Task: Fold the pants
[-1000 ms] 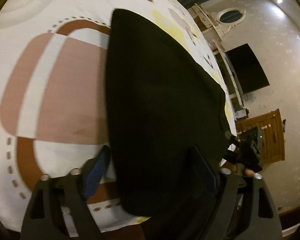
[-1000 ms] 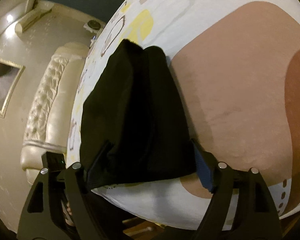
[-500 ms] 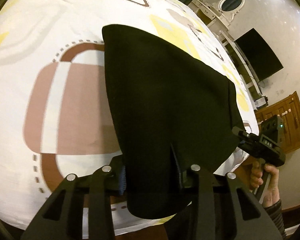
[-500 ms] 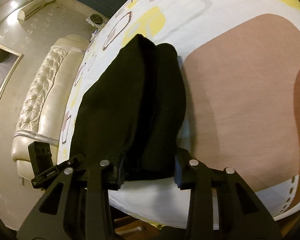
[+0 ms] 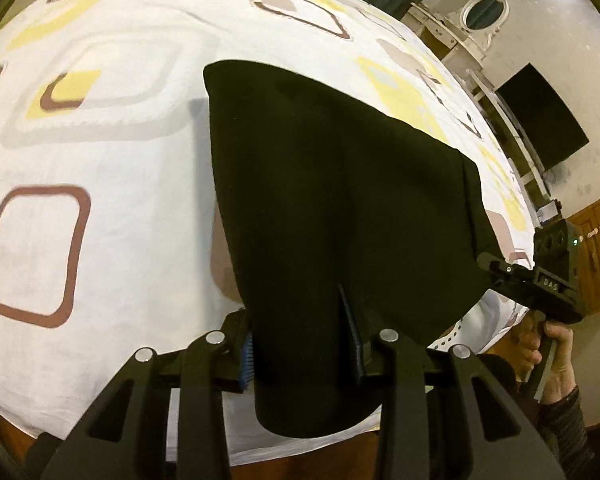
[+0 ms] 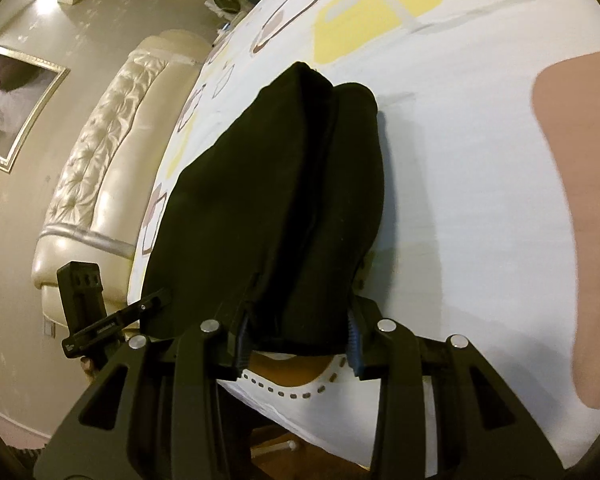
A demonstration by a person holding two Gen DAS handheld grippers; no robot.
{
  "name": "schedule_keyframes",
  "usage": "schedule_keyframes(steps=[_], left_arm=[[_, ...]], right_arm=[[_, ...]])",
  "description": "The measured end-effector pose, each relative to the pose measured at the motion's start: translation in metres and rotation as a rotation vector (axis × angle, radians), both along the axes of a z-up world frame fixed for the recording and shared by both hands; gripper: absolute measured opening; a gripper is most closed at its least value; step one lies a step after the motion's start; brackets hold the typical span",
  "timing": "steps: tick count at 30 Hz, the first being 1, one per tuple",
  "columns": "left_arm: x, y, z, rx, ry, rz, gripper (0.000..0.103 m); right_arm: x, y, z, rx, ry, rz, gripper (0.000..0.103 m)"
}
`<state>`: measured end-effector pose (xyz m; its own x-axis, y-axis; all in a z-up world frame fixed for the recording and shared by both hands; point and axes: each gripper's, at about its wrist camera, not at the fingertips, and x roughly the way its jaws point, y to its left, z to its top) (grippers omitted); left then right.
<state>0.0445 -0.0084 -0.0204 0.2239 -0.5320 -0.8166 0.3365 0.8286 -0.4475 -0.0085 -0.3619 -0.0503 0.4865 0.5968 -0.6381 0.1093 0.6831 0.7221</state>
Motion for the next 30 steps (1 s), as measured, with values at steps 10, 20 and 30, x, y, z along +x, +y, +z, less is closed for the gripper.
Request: schedule_keyframes(steps=[10, 20, 30], left_arm=[[0.004, -0.013, -0.002, 0.017, -0.025, -0.017, 0.037], [0.005, -0.011, -0.007, 0.003, -0.013, -0.014, 0.040], [0.003, 0.014, 0.004, -0.054, -0.050, -0.027, 0.074]], right_arm=[[-0.002, -0.006, -0.010, 0.053, 0.006, -0.016, 0.036], [-0.003, -0.007, -0.010, 0.066, 0.005, -0.020, 0.037], [-0.005, -0.017, -0.001, 0.087, -0.007, -0.027, 0.061]])
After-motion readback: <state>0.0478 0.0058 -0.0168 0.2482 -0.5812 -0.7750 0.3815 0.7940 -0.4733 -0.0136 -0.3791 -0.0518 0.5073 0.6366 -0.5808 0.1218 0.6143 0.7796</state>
